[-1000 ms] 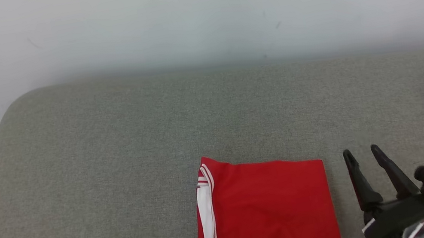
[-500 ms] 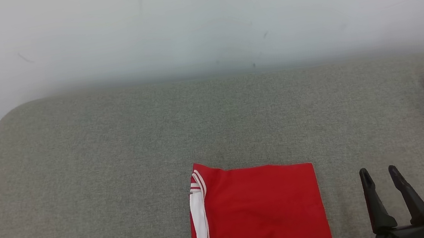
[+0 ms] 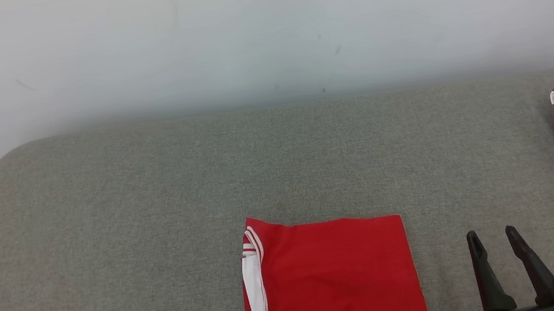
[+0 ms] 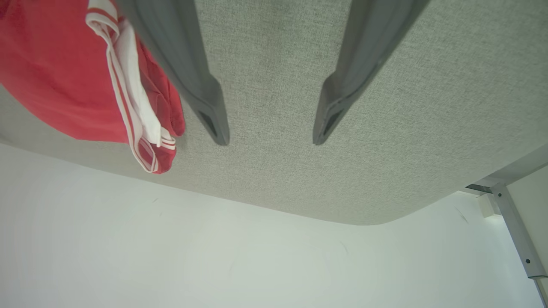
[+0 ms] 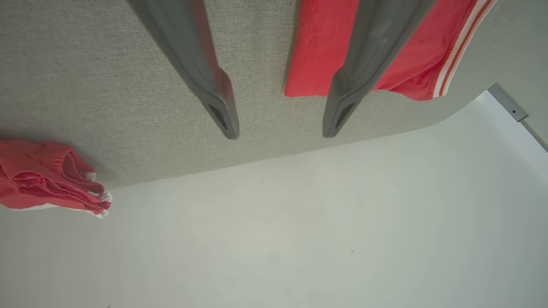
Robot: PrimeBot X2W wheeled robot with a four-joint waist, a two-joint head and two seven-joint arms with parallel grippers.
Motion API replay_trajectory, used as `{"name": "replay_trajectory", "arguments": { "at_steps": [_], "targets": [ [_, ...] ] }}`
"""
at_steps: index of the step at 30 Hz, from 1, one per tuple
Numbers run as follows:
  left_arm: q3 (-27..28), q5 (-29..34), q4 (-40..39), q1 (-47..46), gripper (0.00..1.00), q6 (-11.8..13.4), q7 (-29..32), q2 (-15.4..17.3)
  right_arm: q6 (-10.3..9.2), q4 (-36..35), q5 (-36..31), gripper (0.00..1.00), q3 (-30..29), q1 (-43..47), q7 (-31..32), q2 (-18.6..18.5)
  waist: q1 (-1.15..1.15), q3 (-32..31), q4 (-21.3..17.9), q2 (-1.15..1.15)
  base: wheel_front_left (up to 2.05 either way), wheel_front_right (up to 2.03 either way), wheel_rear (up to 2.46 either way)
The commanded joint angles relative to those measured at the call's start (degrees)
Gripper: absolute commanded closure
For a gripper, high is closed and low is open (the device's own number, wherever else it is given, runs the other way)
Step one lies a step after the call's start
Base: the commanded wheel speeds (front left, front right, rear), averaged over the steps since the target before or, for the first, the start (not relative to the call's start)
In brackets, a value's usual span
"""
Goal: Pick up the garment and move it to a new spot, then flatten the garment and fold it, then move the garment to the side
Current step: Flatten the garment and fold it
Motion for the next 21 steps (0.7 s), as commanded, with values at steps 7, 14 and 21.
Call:
{"name": "replay_trajectory", "arguments": {
  "at_steps": [7,14,21],
  "targets": [
    [0.34,0.83,-1.04,0.38,0.0,0.54,-0.15,-0.05,-0.13,-0.1,-1.27,0.0,1.07,1.54,-0.06,0.49,0.01,0.12,-0.85,0.0,0.0,0.0,0.0],
    [0.83,1.1,-1.03,0.21,0.0,0.67,-0.15,-0.05,-0.13,0.31,-1.13,0.0,1.57,0.99,-0.05,0.6,0.01,0.33,-1.98,0.0,0.0,0.0,0.0],
    [0.6,1.18,-0.51,-0.24,0.0,0.6,-0.15,-0.05,-0.13,0.57,-1.32,0.0,2.94,0.44,-0.06,0.73,0.01,0.44,-2.14,0.0,0.0,0.0,0.0]
  ]
}}
